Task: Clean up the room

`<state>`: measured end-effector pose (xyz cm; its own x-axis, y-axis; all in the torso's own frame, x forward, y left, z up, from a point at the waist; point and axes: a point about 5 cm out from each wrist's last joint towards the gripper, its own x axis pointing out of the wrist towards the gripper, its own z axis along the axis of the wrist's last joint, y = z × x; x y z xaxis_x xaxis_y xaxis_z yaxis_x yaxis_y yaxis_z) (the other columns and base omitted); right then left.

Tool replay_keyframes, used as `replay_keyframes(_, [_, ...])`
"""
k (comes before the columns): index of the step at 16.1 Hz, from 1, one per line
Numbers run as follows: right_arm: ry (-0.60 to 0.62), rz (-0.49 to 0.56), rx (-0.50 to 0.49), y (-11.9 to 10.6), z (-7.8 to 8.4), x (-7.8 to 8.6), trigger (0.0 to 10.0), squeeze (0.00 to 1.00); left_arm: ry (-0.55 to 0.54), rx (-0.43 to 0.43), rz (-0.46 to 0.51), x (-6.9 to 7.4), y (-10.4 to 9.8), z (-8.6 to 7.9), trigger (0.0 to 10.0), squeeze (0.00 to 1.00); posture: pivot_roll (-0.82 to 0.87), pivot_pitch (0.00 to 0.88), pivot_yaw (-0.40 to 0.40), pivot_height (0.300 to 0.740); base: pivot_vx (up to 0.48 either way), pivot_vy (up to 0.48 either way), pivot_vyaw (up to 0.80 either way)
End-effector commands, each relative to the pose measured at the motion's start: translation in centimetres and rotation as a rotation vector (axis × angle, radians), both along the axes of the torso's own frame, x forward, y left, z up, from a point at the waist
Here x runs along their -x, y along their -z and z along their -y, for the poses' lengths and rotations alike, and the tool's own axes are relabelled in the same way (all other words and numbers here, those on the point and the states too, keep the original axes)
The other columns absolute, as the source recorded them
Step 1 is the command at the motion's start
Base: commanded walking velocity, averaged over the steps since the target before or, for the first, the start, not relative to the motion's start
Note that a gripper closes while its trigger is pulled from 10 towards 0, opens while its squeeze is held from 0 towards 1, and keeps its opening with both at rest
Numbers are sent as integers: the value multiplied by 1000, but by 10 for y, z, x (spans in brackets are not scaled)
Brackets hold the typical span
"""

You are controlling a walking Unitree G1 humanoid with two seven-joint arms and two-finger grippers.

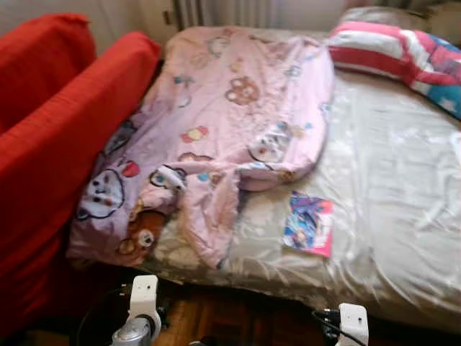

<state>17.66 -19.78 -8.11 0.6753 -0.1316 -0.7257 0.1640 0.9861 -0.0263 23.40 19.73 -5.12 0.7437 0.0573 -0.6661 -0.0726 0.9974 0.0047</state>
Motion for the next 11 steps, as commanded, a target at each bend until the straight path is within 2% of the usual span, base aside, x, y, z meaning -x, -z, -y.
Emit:
replay_keyframes(1, [-3,-14,-13,3,-4,4,10000,0,-16,7,-20,7,4,-3,10000,0,33,194,40,740,274,0,0])
replay_keyframes(7, [-1,-14,-15,3,-5,5,10000,0,-14,7,-15,6,3,-3,10000,0,31,193,39,740,273,0,0])
replay_keyframes(11, [16,11,-17,0,-3,1,10000,0,48,5,87,-14,-11,2,10000,0,30,196,38,740,0,0,0])
